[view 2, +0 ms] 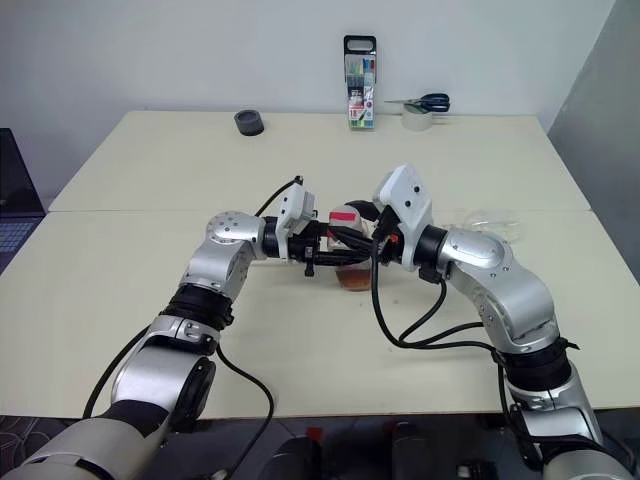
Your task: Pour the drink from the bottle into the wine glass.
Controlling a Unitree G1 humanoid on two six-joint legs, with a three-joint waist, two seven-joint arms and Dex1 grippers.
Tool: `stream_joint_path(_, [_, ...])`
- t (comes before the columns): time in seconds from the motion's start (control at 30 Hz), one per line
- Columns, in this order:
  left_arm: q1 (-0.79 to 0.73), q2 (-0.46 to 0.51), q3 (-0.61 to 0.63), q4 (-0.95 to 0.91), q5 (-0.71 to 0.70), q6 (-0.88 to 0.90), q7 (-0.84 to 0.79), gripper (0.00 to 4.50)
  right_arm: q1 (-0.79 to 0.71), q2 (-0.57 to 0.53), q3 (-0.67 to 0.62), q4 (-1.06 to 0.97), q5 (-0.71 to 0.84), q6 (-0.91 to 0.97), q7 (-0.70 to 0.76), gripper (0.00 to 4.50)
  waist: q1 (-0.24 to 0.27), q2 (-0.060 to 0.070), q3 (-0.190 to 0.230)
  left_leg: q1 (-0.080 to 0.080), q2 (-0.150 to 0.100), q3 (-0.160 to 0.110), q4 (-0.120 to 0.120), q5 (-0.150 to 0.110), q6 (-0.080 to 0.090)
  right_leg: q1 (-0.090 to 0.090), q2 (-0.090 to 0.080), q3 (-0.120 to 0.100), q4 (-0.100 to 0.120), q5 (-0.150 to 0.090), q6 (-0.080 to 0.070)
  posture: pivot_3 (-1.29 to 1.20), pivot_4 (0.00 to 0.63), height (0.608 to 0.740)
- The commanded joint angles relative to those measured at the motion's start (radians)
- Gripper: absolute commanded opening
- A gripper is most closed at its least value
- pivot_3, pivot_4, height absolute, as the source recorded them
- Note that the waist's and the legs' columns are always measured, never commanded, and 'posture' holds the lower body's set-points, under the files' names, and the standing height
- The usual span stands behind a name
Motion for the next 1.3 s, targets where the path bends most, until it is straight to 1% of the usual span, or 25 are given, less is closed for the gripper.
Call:
stream_joint_path(0.03, [0.008,-0.001,0.004,-0.059,-0.021,0.002,-0.006,1.74,-0.009,-0.006,-0.021,-0.038,-0.045,-0.083,-0.004,1.80,0.000,0.000,0.000,0.000,0.000,0.000,0.000,0.000,0.000,0.000,0.000,0.000,0.000,0.000,0.000,0.00,0.150,0.740])
stream_joint_path(0.13, [0.016,-0.001,0.003,-0.071,-0.023,0.010,-0.004,1.74,0.000,0.007,-0.046,-0.047,-0.022,-0.089,0.002,1.78,0.000,0.000,0.000,0.000,0.000,0.000,0.000,0.000,0.000,0.000,0.000,0.000,0.000,0.000,0.000,0.00,0.150,0.740])
stream_joint_path(0.23, [0.025,0.002,0.004,-0.083,-0.024,0.017,-0.001,1.74,0.028,0.069,-0.158,-0.075,0.179,0.045,-0.019,1.78,0.000,0.000,0.000,0.000,0.000,0.000,0.000,0.000,0.000,0.000,0.000,0.000,0.000,0.000,0.000,0.00,0.150,0.740])
stream_joint_path(0.3, [0.029,0.004,0.005,-0.091,-0.026,0.022,0.002,1.74,0.042,0.087,-0.228,-0.089,0.280,0.117,-0.040,1.75,0.001,0.000,0.000,0.000,0.000,0.000,0.000,0.000,-0.001,0.000,0.000,0.000,0.000,0.000,0.000,0.00,0.150,0.740])
stream_joint_path(0.4, [0.035,0.008,0.005,-0.099,-0.029,0.027,0.005,1.74,0.056,0.091,-0.303,-0.106,0.381,0.186,-0.077,1.73,0.002,0.000,0.000,0.000,0.000,-0.001,0.000,0.000,0.000,0.000,-0.001,0.000,0.000,0.000,0.000,0.00,0.150,0.740])
stream_joint_path(0.5, [0.041,0.011,0.008,-0.108,-0.030,0.032,0.012,1.74,0.072,0.078,-0.351,-0.131,0.424,0.214,-0.123,1.73,0.002,0.000,0.000,0.000,0.000,0.000,0.000,0.000,0.000,0.000,0.000,0.000,0.000,0.000,0.000,0.00,0.150,0.740])
stream_joint_path(0.53, [0.043,0.012,0.009,-0.111,-0.030,0.034,0.015,1.74,0.083,0.070,-0.365,-0.139,0.423,0.217,-0.140,1.73,0.002,0.000,0.000,0.000,0.000,0.000,0.000,0.000,0.000,0.000,0.000,0.000,0.000,0.000,0.000,0.00,0.150,0.740])
stream_joint_path(0.6, [0.046,0.020,0.019,-0.117,-0.032,0.040,0.028,1.74,0.151,0.006,-0.363,-0.149,0.328,0.172,-0.147,1.73,0.002,0.000,0.000,0.000,0.000,0.000,0.000,0.000,0.000,0.000,0.000,0.000,0.000,0.000,0.000,0.00,0.150,0.740])
stream_joint_path(0.67, [0.046,0.032,0.034,-0.116,-0.035,0.048,0.049,1.74,0.245,-0.026,-0.375,-0.132,0.220,0.102,-0.191,1.73,0.005,0.000,0.000,0.000,0.000,0.000,0.000,0.000,0.000,0.000,0.000,0.000,0.000,0.000,0.000,0.00,0.150,0.740])
stream_joint_path(0.73, [0.047,0.050,0.048,-0.113,-0.036,0.050,0.068,1.74,0.341,0.012,-0.436,-0.111,0.208,0.057,-0.247,1.73,0.004,0.000,0.000,0.000,-0.001,0.000,0.000,0.000,0.000,0.001,0.000,0.000,0.000,0.000,0.000,0.00,0.150,0.740])
stream_joint_path(0.8, [0.042,0.068,0.066,-0.101,-0.037,0.049,0.093,1.74,0.440,0.043,-0.460,-0.086,0.150,-0.005,-0.292,1.73,0.005,0.000,0.000,0.000,0.000,0.001,0.000,0.000,0.000,0.001,0.000,0.001,0.000,0.000,0.000,0.00,0.150,0.740])
stream_joint_path(0.9, [0.028,0.094,0.096,-0.086,-0.043,0.060,0.127,1.73,0.556,0.078,-0.436,-0.019,0.049,-0.062,-0.351,1.73,0.004,0.000,0.000,0.001,0.000,0.001,-0.001,0.000,0.000,0.001,0.000,0.001,0.001,0.000,0.000,0.00,0.150,0.740])
stream_joint_path(1.03, [0.028,0.118,0.123,-0.089,-0.049,0.072,0.165,1.73,0.619,0.107,-0.386,0.085,-0.043,-0.123,-0.379,1.73,0.000,0.000,0.000,0.002,0.001,0.002,-0.001,0.000,0.000,0.001,0.001,0.002,0.001,0.000,0.000,0.00,0.150,0.740])
stream_joint_path(1.1, [0.041,0.136,0.137,-0.106,-0.052,0.083,0.184,1.73,0.621,0.135,-0.384,0.119,-0.031,-0.121,-0.375,2.47,-0.001,0.000,0.000,0.003,0.001,0.003,-0.002,0.000,0.000,0.001,0.001,0.003,0.001,0.000,0.000,0.00,0.150,0.740])
stream_joint_path(1.13, [0.048,0.147,0.145,-0.115,-0.054,0.089,0.194,1.73,0.615,0.143,-0.385,0.125,-0.012,-0.103,-0.364,2.72,-0.001,0.000,0.000,0.003,0.001,0.003,-0.002,0.000,0.000,0.001,0.001,0.003,0.001,0.000,0.000,0.00,0.150,0.740])
stream_joint_path(1.17, [0.055,0.158,0.154,-0.125,-0.057,0.098,0.204,1.73,0.608,0.142,-0.385,0.129,-0.004,-0.085,-0.357,3.07,-0.002,0.000,0.000,0.003,0.001,0.003,-0.002,0.000,0.000,0.001,0.001,0.003,0.001,0.000,0.000,0.00,0.150,0.740])
stream_joint_path(1.27, [0.070,0.180,0.181,-0.148,-0.067,0.125,0.247,1.73,0.602,0.094,-0.377,0.132,-0.009,-0.028,-0.317,4.18,0.000,0.001,0.000,0.003,0.001,0.003,-0.002,0.000,0.000,0.001,0.001,0.003,0.001,0.000,0.000,0.00,0.150,0.740])
stream_joint_path(1.3, [0.075,0.184,0.190,-0.154,-0.068,0.132,0.264,1.73,0.606,0.068,-0.368,0.132,-0.022,-0.018,-0.301,4.47,0.001,0.000,0.000,0.003,0.001,0.002,-0.002,0.000,0.000,0.001,0.001,0.003,0.001,0.000,0.000,0.00,0.150,0.740])
